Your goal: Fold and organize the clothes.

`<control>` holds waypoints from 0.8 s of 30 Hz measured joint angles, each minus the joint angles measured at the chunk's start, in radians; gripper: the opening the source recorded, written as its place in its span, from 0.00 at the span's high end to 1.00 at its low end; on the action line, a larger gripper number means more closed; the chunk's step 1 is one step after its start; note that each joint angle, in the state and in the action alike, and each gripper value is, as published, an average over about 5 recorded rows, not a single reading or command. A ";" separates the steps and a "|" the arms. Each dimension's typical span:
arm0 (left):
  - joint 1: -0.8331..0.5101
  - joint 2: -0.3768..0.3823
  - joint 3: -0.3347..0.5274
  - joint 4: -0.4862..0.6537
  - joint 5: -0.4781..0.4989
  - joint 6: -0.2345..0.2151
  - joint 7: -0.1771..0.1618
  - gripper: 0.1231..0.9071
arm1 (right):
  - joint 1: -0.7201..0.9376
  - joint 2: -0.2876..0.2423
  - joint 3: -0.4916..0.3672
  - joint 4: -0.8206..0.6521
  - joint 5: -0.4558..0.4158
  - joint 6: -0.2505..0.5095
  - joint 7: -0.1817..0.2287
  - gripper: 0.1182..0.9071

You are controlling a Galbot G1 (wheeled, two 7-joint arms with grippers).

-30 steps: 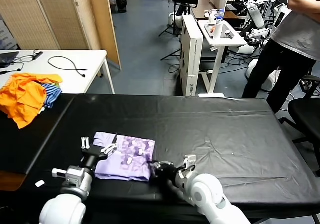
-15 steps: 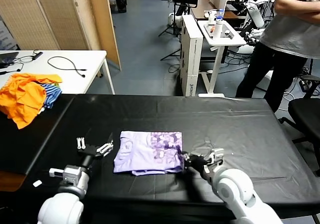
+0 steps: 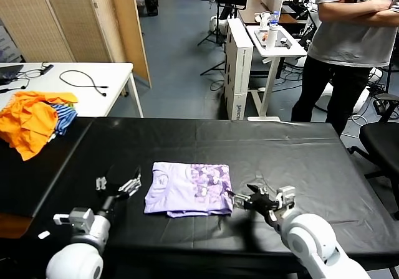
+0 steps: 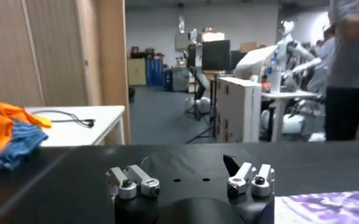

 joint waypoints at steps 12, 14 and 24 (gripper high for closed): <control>0.139 0.068 -0.059 -0.074 -0.104 -0.036 -0.061 0.00 | -0.271 0.022 0.127 0.104 -0.252 0.350 -0.030 0.00; 0.182 0.075 -0.069 -0.096 -0.105 -0.037 -0.063 0.00 | -0.335 0.025 0.144 0.111 -0.305 0.444 -0.029 0.00; 0.387 0.053 -0.077 -0.192 -0.082 -0.063 -0.089 0.00 | -0.607 0.054 0.211 0.133 -0.479 0.776 0.035 0.00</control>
